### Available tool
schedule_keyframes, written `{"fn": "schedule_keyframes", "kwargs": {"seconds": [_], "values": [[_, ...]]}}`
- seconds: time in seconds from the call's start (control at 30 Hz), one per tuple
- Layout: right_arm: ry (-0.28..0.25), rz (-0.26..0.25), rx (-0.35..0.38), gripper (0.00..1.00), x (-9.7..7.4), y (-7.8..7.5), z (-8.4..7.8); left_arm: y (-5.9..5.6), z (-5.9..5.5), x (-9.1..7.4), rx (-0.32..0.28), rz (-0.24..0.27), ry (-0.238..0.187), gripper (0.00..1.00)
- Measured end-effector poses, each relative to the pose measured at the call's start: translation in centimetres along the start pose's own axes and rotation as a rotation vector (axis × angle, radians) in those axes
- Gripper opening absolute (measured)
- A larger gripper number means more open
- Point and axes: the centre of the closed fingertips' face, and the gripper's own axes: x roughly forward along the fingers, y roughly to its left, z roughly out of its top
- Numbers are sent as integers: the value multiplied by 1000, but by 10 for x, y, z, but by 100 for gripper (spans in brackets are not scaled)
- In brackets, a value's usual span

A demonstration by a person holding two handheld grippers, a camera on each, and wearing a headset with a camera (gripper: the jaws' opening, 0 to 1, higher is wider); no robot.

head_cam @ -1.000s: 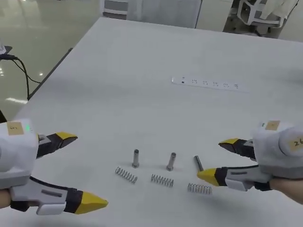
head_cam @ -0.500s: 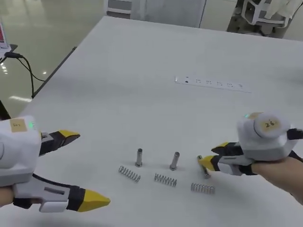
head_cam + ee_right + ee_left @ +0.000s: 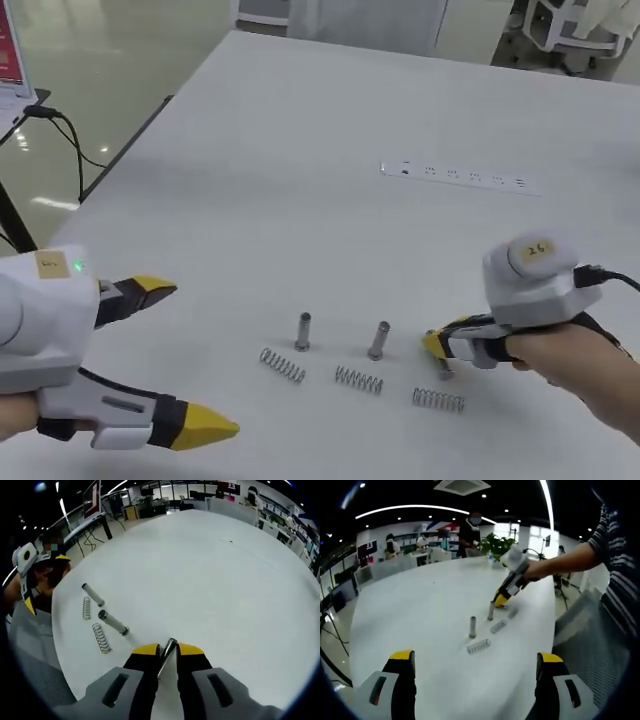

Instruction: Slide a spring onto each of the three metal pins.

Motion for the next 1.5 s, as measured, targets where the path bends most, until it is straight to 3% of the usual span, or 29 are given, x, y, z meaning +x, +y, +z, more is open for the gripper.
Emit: {"fn": "schedule_keyframes", "kwargs": {"seconds": [0.2,0.33,0.43,0.63,0.9,1.2,1.5], "values": [[20,-20,12,8,4,-2,-2,1,-2,-1,-3,2,4,98],[14,-32,-24,5,5,-1,-2,0,-2,-1,-6,3,5,98],[14,-12,-7,5,3,2,-4,-1,-2,-1,-5,-1,6,98],[-66,12,64,5,-12,5,3,-3,-1,1,-4,-7,5,98],[-150,18,87,5,-26,9,12,-4,1,2,-2,-11,1,98],[-201,11,65,5,-33,14,15,-5,0,0,-1,-13,1,98],[-194,-17,-33,5,-36,19,11,-4,2,-2,-4,-4,-6,98]]}}
